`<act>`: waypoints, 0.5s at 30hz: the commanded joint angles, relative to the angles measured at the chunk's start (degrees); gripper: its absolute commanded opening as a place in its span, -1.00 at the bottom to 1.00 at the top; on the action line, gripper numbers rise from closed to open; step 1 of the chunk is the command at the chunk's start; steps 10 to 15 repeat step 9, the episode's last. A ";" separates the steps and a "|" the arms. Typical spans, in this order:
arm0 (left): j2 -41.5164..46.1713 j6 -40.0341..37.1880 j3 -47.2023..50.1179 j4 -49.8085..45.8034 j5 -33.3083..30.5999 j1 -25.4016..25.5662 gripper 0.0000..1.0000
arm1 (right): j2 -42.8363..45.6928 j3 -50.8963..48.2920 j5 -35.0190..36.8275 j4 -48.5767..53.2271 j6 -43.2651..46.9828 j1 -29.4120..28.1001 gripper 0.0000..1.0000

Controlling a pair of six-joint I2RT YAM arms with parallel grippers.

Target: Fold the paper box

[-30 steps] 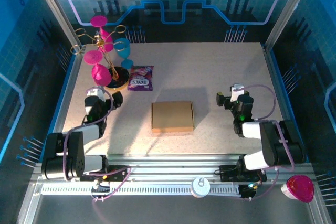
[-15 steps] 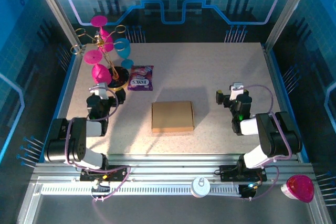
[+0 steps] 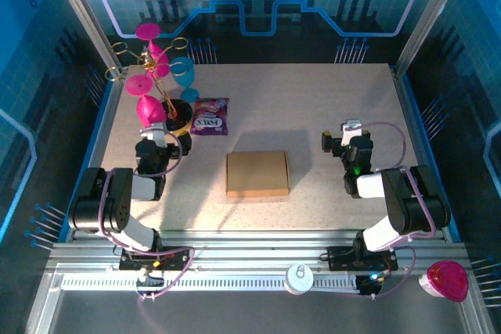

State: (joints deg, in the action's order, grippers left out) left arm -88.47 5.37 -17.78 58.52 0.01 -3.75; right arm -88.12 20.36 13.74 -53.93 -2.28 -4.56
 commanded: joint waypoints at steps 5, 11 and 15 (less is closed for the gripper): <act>-0.05 -2.24 -1.86 -2.13 -3.21 1.36 0.99 | -0.30 1.16 1.40 0.10 0.71 -0.71 0.99; -0.08 -2.63 -2.35 -3.02 -4.89 2.18 0.99 | -0.26 0.51 1.30 -1.21 1.52 -1.15 1.00; -0.08 -2.63 -2.35 -3.02 -4.89 2.18 0.99 | -0.26 0.51 1.30 -1.21 1.52 -1.15 1.00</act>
